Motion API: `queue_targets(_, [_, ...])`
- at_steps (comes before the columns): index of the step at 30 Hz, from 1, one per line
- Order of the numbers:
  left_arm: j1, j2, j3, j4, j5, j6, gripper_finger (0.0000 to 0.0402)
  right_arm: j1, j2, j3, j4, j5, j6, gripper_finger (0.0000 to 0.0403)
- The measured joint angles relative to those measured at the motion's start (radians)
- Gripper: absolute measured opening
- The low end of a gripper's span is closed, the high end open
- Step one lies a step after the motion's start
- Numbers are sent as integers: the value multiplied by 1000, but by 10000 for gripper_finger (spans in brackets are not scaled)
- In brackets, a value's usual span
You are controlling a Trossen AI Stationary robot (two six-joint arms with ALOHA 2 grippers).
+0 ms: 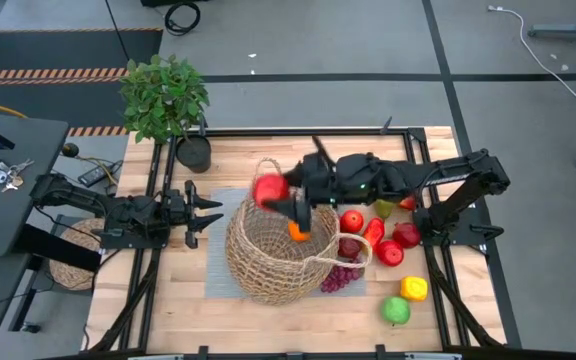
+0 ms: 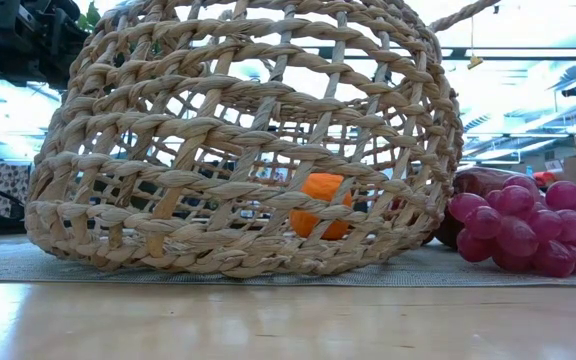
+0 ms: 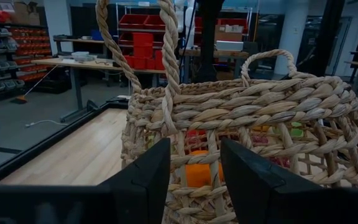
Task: Build produce basket
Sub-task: Put the red apple into the basket
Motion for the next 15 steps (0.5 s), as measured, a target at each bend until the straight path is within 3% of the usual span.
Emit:
queue_targets(7, [0, 0, 0, 0, 0, 0, 152, -45, 42, 0, -382, -15, 42, 335])
queue_targets(15, [0, 0, 0, 3, 0, 0, 145, -92, 151, 0, -412, -167, 41, 335])
